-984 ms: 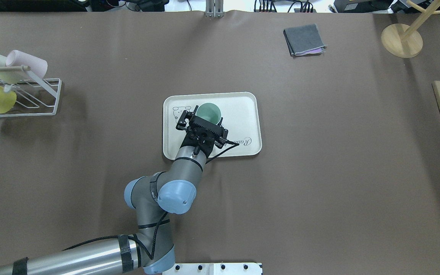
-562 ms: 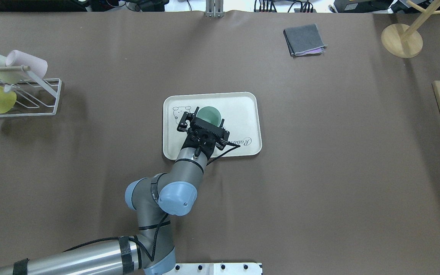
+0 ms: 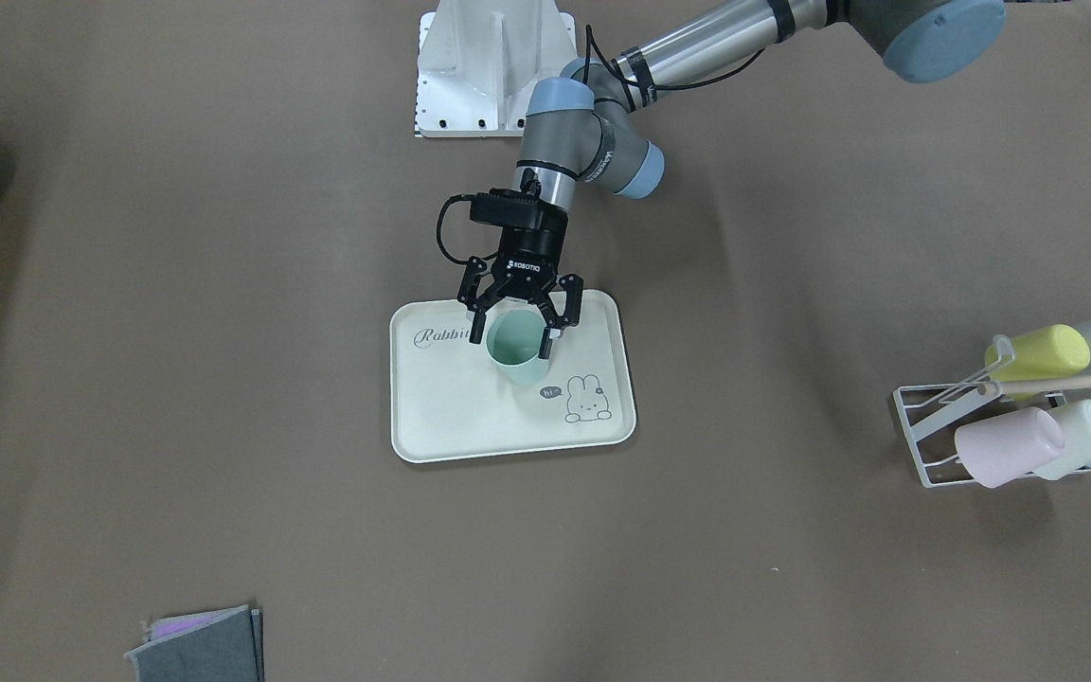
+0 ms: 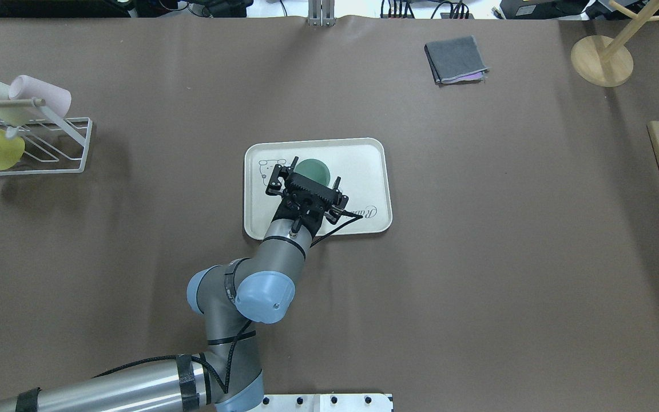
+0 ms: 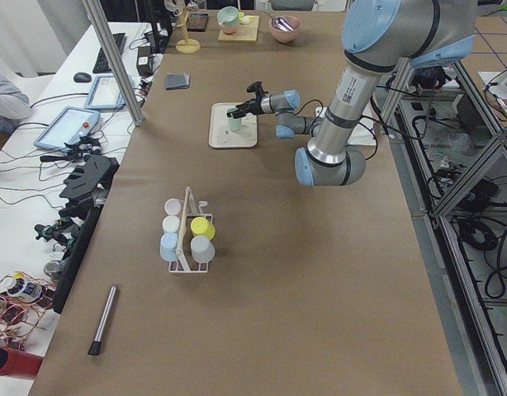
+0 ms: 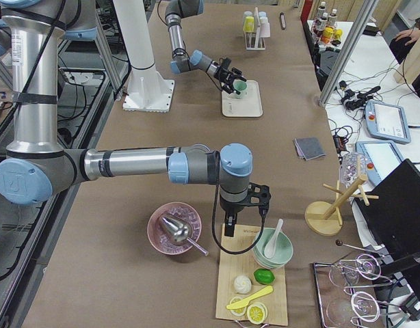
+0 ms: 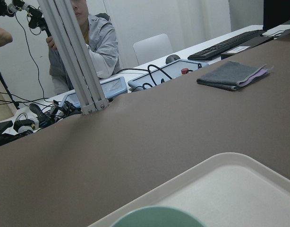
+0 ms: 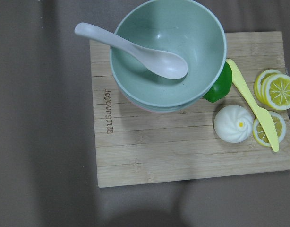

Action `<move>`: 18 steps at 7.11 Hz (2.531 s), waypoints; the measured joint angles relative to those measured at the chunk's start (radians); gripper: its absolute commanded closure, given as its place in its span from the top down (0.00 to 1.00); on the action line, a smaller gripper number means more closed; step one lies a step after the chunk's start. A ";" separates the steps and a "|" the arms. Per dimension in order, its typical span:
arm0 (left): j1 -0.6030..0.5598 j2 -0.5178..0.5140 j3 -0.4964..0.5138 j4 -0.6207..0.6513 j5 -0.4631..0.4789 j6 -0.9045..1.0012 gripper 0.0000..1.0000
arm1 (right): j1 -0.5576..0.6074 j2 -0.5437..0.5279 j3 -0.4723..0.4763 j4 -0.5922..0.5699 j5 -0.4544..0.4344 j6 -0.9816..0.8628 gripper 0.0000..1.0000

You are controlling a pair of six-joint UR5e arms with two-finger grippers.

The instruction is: Pick up and place green cup on tray

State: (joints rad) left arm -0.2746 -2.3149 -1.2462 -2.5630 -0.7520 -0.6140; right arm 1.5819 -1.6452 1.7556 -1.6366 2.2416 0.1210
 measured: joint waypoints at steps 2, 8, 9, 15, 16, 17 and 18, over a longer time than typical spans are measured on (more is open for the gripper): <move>-0.005 0.019 -0.059 0.008 -0.006 0.026 0.97 | -0.008 0.003 -0.002 0.001 -0.004 0.000 1.00; -0.066 0.140 -0.462 0.237 -0.067 0.138 0.97 | -0.013 0.004 -0.001 0.001 -0.004 0.000 1.00; -0.104 0.184 -0.517 0.263 -0.131 0.133 0.97 | -0.013 0.004 -0.001 0.001 -0.003 0.000 1.00; -0.775 0.400 -0.674 0.612 -1.083 0.059 0.98 | -0.014 0.004 0.001 0.001 -0.001 0.000 1.00; -0.904 0.459 -0.659 0.641 -1.252 0.065 0.98 | -0.017 0.004 0.002 0.001 -0.001 0.000 1.00; -1.015 0.531 -0.637 0.658 -1.391 0.069 0.98 | -0.022 0.004 0.002 0.001 -0.001 0.000 1.00; -1.105 0.592 -0.607 0.687 -1.514 0.075 0.98 | -0.029 0.004 0.003 0.000 -0.001 0.000 1.00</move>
State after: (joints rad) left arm -1.3799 -1.7225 -1.8535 -1.8756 -2.2661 -0.5389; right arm 1.5534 -1.6413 1.7588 -1.6364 2.2409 0.1209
